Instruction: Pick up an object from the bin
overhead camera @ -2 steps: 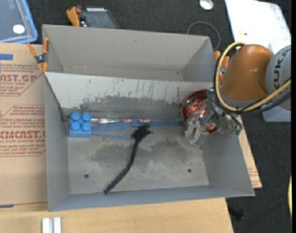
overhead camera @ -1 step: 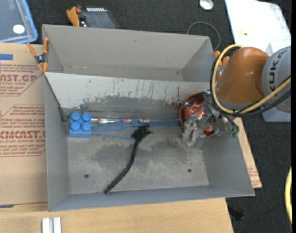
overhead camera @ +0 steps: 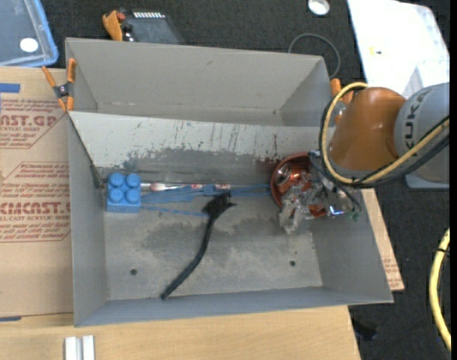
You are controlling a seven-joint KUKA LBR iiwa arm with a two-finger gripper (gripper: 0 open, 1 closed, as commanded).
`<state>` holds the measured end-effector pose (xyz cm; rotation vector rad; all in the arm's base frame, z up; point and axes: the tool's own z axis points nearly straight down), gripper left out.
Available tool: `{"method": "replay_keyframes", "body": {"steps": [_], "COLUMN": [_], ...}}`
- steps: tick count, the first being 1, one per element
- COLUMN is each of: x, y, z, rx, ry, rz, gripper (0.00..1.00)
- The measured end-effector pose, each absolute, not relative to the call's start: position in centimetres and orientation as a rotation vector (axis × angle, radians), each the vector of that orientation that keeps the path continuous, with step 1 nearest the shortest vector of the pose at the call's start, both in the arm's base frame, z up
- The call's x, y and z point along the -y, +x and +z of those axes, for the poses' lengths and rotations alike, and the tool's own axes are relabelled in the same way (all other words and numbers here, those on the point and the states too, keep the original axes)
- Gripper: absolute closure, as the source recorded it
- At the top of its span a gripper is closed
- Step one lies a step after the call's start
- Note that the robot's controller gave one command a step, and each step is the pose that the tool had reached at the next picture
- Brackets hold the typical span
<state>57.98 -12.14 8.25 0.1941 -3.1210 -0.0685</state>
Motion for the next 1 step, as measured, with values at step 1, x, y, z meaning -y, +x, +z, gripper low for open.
{"method": "replay_keyframes", "body": {"steps": [1], "x": [13.18], "y": [57.65], "z": [8.62], "rx": [3.117], "ry": [0.183], "rz": [-0.071], "gripper": [1.00]}}
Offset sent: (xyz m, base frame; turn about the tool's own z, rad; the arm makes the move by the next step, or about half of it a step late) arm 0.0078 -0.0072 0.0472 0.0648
